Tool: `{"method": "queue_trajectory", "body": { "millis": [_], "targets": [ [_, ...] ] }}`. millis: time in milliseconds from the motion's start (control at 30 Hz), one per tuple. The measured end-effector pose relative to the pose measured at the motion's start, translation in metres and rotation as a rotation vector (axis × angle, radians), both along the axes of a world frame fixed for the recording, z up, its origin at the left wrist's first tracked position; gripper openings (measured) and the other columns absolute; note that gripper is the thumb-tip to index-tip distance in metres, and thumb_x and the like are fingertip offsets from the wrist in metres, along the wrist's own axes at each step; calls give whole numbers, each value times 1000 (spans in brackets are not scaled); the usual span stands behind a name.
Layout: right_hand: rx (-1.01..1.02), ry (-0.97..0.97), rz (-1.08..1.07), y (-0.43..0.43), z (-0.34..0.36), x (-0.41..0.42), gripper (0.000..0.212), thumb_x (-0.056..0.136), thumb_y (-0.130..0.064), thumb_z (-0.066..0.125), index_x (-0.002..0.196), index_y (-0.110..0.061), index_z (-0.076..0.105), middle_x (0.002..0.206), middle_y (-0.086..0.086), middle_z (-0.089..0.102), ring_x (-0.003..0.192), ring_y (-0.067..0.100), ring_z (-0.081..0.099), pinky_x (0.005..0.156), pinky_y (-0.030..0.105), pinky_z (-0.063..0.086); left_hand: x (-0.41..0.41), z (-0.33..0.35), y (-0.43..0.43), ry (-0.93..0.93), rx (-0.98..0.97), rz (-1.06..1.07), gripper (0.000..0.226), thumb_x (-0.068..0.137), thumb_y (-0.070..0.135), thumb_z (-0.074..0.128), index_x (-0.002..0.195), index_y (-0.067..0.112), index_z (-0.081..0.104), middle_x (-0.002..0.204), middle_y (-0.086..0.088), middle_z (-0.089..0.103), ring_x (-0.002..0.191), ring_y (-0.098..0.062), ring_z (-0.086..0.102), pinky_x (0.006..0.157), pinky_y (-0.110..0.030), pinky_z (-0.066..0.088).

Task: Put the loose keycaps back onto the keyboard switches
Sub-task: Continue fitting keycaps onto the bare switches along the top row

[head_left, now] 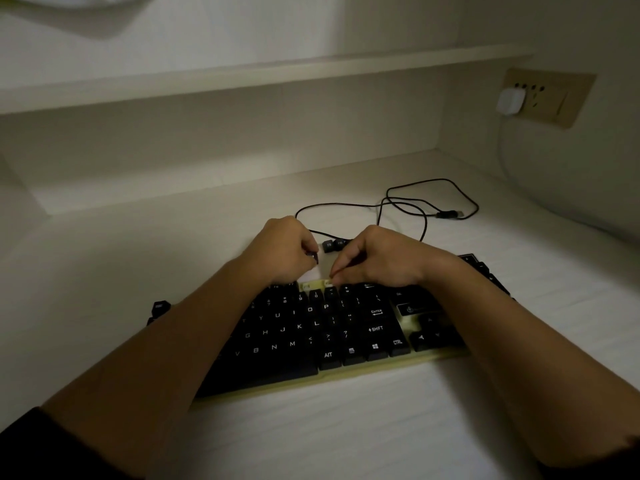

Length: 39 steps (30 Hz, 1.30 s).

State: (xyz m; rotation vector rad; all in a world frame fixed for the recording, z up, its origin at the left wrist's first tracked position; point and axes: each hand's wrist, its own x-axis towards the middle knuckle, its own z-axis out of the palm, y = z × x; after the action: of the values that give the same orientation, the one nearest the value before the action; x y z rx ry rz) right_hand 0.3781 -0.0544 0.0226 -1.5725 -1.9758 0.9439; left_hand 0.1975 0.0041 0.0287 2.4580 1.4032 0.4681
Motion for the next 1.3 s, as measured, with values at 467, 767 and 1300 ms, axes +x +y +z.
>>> {"method": "queue_trajectory", "body": {
  "millis": [467,767,1300],
  "targets": [
    [42,-12,-42,2,-1,-6,8,80,-25,82,88,-23,81,85,-7,77,86,8,69,87,25,52,-38,20,-25,-162,-180,-188,21,81,19,74,103,19,75,80,4,76,79,-1,71,85,-25,56],
    [48,-21,-60,3,-2,-8,12,80,-24,81,92,-24,81,87,-9,76,85,5,68,82,19,47,-45,17,-23,-113,-178,-220,15,84,13,70,95,20,78,84,10,76,77,4,69,75,-12,51],
    [35,-1,-47,2,-2,-8,11,83,-22,79,94,-21,81,88,-8,77,84,4,68,80,17,46,-43,9,-27,-145,-94,-175,8,79,18,74,74,23,78,74,9,76,70,0,69,78,-28,59]
  ]
}}
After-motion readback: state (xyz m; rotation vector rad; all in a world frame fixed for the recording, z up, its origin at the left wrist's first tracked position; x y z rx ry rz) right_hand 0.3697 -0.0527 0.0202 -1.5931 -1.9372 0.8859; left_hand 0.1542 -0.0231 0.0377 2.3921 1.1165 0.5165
